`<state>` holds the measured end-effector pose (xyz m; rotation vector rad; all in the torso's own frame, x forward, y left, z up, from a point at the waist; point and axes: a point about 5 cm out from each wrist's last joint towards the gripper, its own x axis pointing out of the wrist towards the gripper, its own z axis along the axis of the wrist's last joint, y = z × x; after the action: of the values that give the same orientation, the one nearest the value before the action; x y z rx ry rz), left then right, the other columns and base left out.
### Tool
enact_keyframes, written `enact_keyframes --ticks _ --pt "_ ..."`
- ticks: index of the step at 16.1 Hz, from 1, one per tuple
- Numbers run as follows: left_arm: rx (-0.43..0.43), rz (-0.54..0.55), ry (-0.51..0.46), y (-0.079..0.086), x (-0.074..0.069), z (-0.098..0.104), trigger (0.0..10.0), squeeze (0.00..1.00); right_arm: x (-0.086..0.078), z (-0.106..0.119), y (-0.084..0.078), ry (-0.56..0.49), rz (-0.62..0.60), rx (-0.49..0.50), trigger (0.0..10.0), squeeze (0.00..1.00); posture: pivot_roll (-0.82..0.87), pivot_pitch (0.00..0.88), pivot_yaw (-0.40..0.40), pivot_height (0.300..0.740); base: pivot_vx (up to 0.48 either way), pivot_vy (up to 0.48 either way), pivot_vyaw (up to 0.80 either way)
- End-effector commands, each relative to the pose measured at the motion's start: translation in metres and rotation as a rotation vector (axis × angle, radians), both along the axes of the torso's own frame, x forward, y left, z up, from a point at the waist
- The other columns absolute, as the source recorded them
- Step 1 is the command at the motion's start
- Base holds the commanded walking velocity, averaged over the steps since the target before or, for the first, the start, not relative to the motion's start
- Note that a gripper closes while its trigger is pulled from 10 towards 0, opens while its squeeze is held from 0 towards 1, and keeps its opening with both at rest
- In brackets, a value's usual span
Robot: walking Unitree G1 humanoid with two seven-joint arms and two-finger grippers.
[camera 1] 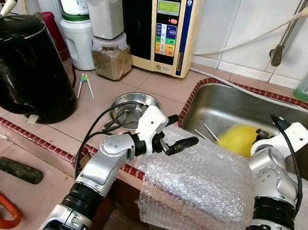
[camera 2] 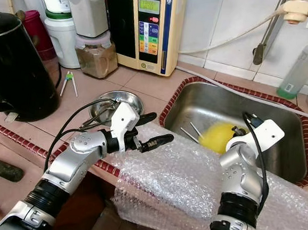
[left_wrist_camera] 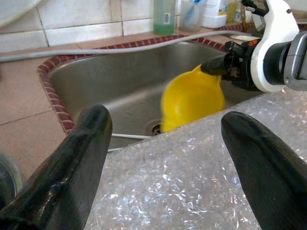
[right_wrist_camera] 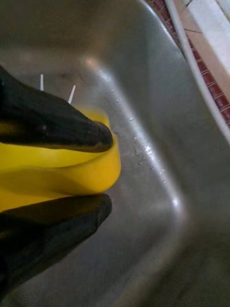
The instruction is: Kitchen organization
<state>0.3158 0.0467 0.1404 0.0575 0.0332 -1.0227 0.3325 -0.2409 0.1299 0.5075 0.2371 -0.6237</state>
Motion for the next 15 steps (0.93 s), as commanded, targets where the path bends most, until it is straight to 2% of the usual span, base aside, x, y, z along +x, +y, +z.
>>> enact_keyframes --ticks 1,3,5,8,10,12,15 --pt "0.029 0.020 -0.008 0.002 0.001 -0.002 10.0 1.00 0.001 0.000 0.001 0.006 0.006 0.000 10.0 1.00 -0.06 0.000 0.049 0.740 0.000 0.000 0.00" --pt "0.040 0.076 -0.020 0.007 0.006 -0.002 10.0 1.00 0.003 0.006 0.005 -0.025 0.048 -0.046 10.0 1.00 -0.06 0.000 0.047 0.740 0.000 0.000 0.00" --pt "0.044 0.087 -0.030 0.009 0.007 -0.001 10.0 1.00 0.006 0.014 0.011 -0.062 0.098 -0.076 10.0 1.00 -0.06 0.000 0.047 0.740 0.000 0.000 0.00" --pt "0.044 0.134 -0.087 0.012 0.011 0.004 10.0 1.00 0.011 0.023 0.021 -0.111 0.159 -0.080 10.0 1.00 -0.05 0.000 0.044 0.740 0.000 0.000 0.00" --pt "0.017 0.334 -0.263 0.038 0.012 0.012 10.0 1.00 0.010 0.042 0.047 -0.266 0.329 -0.033 10.0 1.00 -0.05 0.000 0.036 0.740 0.000 0.000 0.00" --pt "0.000 0.372 -0.296 0.044 0.008 0.012 10.0 1.00 0.007 0.045 0.054 -0.302 0.385 -0.036 10.0 1.00 -0.04 0.000 0.033 0.740 0.000 0.000 0.00" --pt "-0.009 0.499 -0.376 0.060 0.001 0.004 10.0 1.00 -0.001 0.050 0.082 -0.338 0.623 -0.132 10.0 1.00 -0.04 0.000 0.023 0.740 0.000 0.000 0.00"
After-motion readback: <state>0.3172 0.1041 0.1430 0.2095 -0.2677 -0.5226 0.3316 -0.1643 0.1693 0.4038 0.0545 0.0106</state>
